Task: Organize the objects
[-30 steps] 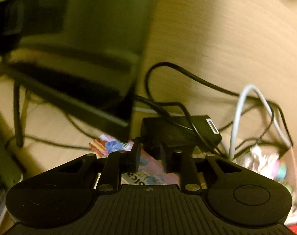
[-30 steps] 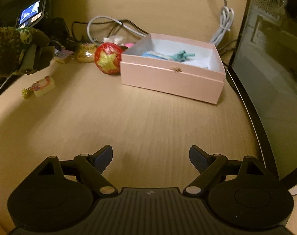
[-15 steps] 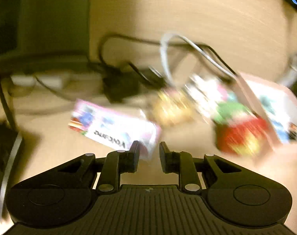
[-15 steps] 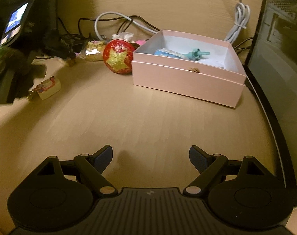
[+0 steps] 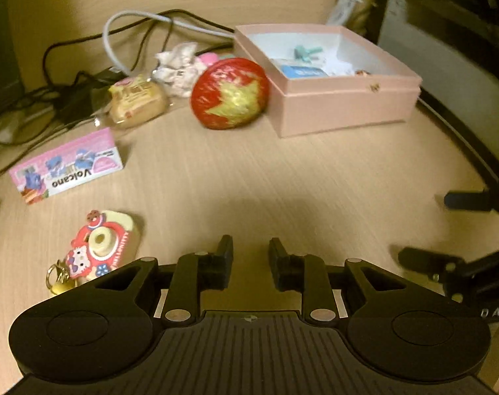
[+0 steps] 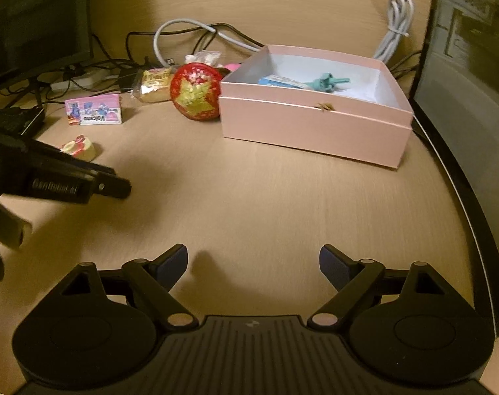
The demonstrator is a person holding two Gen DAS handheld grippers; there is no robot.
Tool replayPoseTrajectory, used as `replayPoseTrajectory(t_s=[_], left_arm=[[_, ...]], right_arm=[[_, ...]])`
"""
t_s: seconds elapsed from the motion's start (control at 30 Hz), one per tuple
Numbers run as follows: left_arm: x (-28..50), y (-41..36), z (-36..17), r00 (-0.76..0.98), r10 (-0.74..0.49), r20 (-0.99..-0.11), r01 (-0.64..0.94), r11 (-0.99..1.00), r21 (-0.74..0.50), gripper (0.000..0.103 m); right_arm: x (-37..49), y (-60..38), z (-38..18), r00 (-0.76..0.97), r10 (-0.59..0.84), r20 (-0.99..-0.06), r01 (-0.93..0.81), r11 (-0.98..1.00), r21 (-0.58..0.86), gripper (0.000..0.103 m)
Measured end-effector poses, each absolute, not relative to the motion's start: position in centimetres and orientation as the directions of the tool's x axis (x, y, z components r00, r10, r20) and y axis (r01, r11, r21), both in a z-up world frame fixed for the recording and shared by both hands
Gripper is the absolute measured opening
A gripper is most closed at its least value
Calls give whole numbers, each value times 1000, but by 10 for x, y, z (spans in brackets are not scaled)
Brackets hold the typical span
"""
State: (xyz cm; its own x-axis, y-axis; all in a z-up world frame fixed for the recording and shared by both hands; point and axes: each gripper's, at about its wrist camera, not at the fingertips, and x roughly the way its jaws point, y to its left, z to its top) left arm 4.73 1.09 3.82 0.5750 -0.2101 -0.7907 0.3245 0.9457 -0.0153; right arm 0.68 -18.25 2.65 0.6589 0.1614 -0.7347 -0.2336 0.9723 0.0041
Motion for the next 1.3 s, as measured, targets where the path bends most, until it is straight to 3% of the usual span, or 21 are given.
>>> replayPoseTrajectory(t_s=[0.27,0.43,0.53,0.67,0.83,1.0,1.13,1.23,1.3], left_arm=[[38,-26,37,503,-324,-802,523,852,-17,30],[27,-43,31,453,-381,-806,616,788,-26,78],[20,-52,28,401,-404,-822,671,741,-37,95],[15,-53,26,441,-403,-802,630,776,-44,95],[-3,-15,54,575,-405,-711,470,875,-119,78],[-31,47,79,753,-203,-625,245,969,-20,78],[-11,94,75,748,-76,-659,111,994,11,78],[16,100,72,739,-89,-667,175,983,63,78],[40,101,64,678,-129,-724,249,967,61,78]], right_arm=[[5,-205,20,661,125,-740,-165,986,19,90],[4,-217,18,662,111,-741,-140,990,24,90],[2,-224,15,666,96,-740,-124,992,17,92],[1,-232,13,675,88,-732,-112,994,16,93],[-2,-236,18,688,96,-720,-114,993,24,93],[-6,-229,26,708,109,-698,-153,988,-2,95],[-2,-216,28,704,133,-698,-188,982,-2,95],[1,-201,29,699,161,-697,-227,974,-3,95],[1,-192,31,698,179,-693,-255,967,-8,95]])
